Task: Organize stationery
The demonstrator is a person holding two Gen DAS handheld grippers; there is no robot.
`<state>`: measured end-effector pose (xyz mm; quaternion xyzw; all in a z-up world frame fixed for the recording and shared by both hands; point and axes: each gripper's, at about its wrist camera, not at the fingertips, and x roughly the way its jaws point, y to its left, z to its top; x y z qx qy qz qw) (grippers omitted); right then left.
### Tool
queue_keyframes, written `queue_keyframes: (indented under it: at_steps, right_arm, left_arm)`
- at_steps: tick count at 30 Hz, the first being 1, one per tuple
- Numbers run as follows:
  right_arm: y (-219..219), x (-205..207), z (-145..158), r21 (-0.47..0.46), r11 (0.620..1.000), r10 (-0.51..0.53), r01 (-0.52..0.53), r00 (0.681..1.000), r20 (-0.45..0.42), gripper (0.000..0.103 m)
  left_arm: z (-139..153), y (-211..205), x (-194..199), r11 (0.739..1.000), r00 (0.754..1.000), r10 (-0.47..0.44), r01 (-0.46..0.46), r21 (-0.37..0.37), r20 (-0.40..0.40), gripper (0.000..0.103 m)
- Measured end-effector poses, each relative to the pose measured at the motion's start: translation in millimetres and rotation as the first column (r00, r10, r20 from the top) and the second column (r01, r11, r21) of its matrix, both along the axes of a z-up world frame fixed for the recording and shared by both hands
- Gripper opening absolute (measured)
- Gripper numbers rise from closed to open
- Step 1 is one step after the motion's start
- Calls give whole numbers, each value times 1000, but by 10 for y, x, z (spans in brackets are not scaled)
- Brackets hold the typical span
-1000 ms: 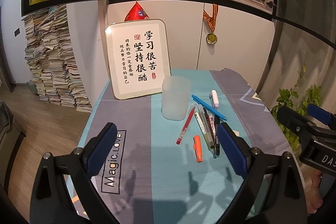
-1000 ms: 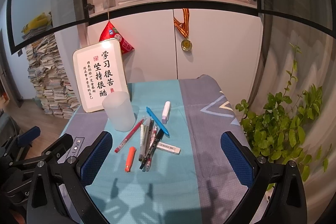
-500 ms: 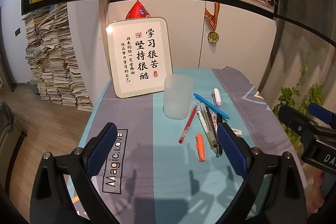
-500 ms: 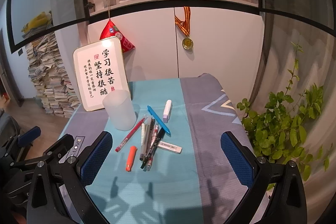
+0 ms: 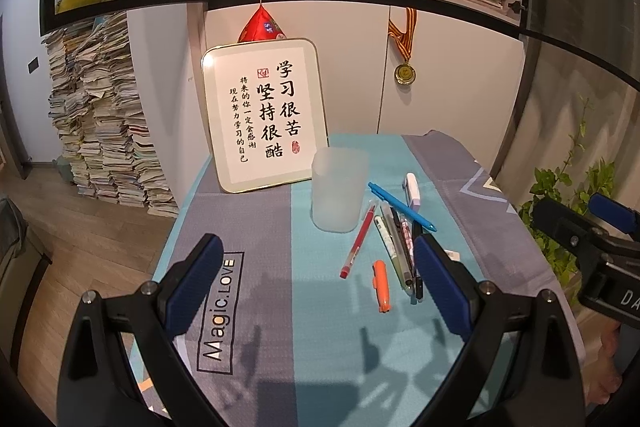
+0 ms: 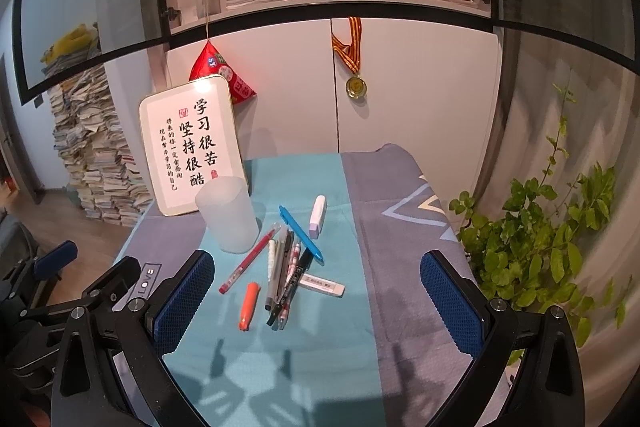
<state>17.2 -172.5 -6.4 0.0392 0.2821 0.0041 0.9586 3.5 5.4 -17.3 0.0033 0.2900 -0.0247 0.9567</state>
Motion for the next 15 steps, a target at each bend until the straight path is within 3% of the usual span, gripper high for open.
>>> queue_keyframes:
  at_steps: [15]
  right_arm:
    - [25,19,93,-12,1000,-9,9,1000,23,103]
  left_arm:
    - [14,-16,57,1000,1000,1,-1,8,1,95]
